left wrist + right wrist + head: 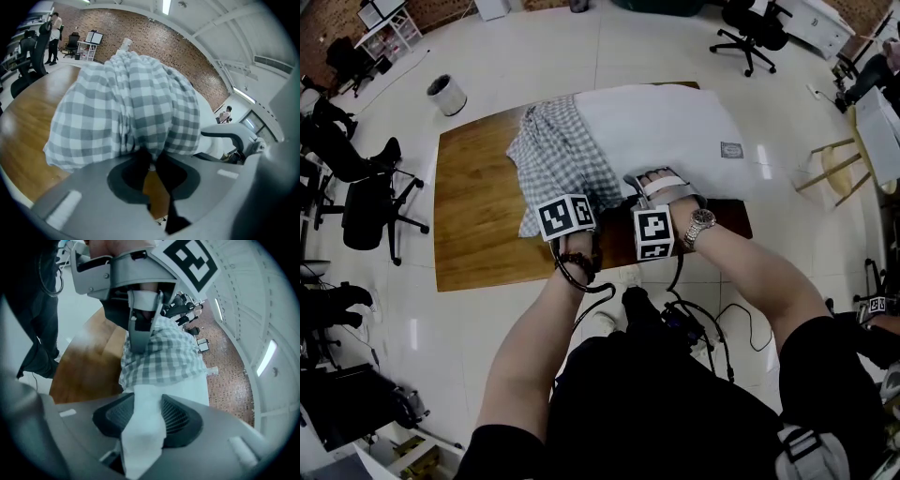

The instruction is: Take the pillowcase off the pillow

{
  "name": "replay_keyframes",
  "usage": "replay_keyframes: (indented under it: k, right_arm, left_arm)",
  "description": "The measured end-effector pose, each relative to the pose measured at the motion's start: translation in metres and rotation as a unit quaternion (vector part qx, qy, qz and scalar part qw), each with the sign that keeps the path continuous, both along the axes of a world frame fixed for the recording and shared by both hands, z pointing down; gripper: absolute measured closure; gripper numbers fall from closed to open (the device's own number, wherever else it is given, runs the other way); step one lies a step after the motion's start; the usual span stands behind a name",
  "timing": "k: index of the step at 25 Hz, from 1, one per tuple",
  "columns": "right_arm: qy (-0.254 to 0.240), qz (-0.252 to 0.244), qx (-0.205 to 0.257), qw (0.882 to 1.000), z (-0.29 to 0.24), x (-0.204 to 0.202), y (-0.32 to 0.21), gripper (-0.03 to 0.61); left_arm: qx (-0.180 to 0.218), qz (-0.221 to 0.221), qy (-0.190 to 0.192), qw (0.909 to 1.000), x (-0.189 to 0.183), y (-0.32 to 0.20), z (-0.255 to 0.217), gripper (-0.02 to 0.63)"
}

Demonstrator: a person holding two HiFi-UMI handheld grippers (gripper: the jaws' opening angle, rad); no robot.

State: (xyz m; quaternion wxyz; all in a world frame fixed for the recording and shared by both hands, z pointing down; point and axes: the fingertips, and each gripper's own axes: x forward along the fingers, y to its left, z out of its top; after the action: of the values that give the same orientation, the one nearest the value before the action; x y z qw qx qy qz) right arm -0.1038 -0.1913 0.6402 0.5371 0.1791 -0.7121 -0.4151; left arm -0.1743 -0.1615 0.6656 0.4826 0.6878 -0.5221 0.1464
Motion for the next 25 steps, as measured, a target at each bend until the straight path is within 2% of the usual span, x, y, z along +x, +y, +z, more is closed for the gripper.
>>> replay_keyframes:
  k: [1, 3, 4, 15, 25]
  right_arm:
    - [0.001, 0.003, 0.01, 1.0, -0.002, 0.002, -0.004, 0.436]
    - [-0.004, 0.011, 0.025, 1.0, -0.008, 0.007, -0.011, 0.558]
    - [-0.008, 0.016, 0.027, 0.999, -0.011, 0.01, -0.013, 0.569]
    - [-0.039, 0.022, 0.028, 0.999, -0.037, 0.037, -0.01, 0.572]
    - [-0.026, 0.05, 0.019, 0.998, -0.041, 0.053, 0.013, 0.572]
  left_arm:
    - [0.001, -0.002, 0.0, 1.0, -0.002, -0.001, 0.001, 0.58]
    - [0.006, -0.002, -0.001, 1.0, -0.007, 0.0, -0.001, 0.592]
    - [0.01, -0.004, -0.002, 0.9999, -0.011, 0.001, -0.003, 0.594]
    - [0.038, -0.041, -0.031, 0.998, -0.094, 0.024, -0.018, 0.597]
    - [0.022, -0.099, -0.057, 0.9932, -0.174, 0.053, -0.016, 0.598]
